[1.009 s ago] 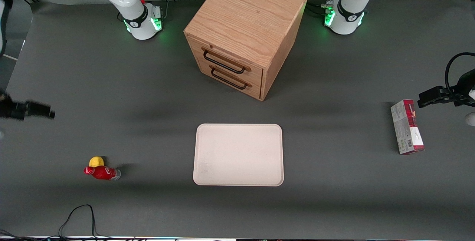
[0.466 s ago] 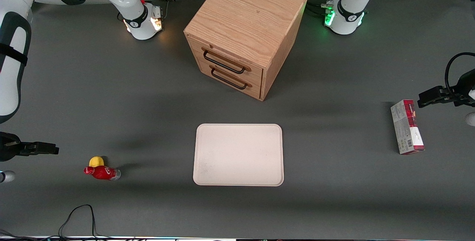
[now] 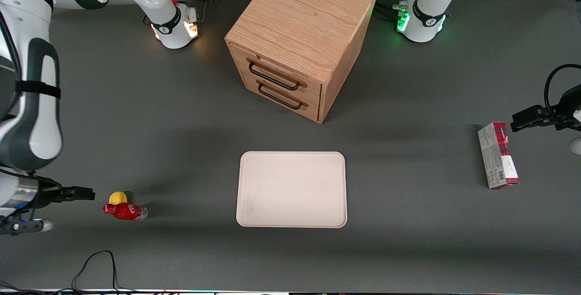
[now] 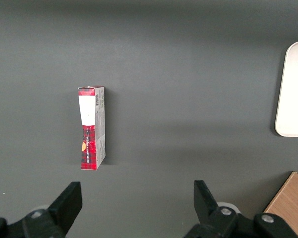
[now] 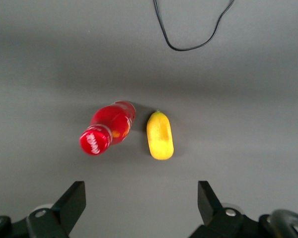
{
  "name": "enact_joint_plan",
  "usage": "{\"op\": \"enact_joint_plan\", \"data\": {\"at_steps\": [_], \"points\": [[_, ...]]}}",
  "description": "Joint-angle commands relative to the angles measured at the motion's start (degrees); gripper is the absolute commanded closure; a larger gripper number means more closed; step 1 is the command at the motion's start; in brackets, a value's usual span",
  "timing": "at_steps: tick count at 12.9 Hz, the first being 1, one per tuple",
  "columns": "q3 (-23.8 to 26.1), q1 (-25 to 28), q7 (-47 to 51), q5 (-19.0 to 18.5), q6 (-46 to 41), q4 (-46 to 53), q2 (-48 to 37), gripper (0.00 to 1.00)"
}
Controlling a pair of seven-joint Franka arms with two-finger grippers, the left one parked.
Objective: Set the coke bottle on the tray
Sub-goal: 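Move the open right gripper down over the red Coca-Cola bottle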
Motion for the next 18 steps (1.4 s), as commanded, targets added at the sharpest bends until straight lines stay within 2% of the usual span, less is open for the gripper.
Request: {"op": "enact_joint_plan", "data": {"at_steps": [1,5,10,15,16,17,18], "points": [[-0.13,0.97,-0.81,1.58,5.75,-4.8,-1.41,0.0],[-0.13,2.2,-0.19,3.51,7.18,-4.53,-0.88,0.0],[-0.13,3.26,0.69,3.51,11.56,-4.53,1.49,0.0],[-0.13,3.26,0.69,3.51,12.01,-4.53,2.46,0.02],[-0.13,3.26,0.69,3.51,12.01,-4.53,2.46,0.21],[-0.22,3.34,0.69,3.51,12.01,-4.53,2.46,0.66],[-0.13,3.43,0.78,3.51,12.01,-4.53,2.46,0.98]]}}
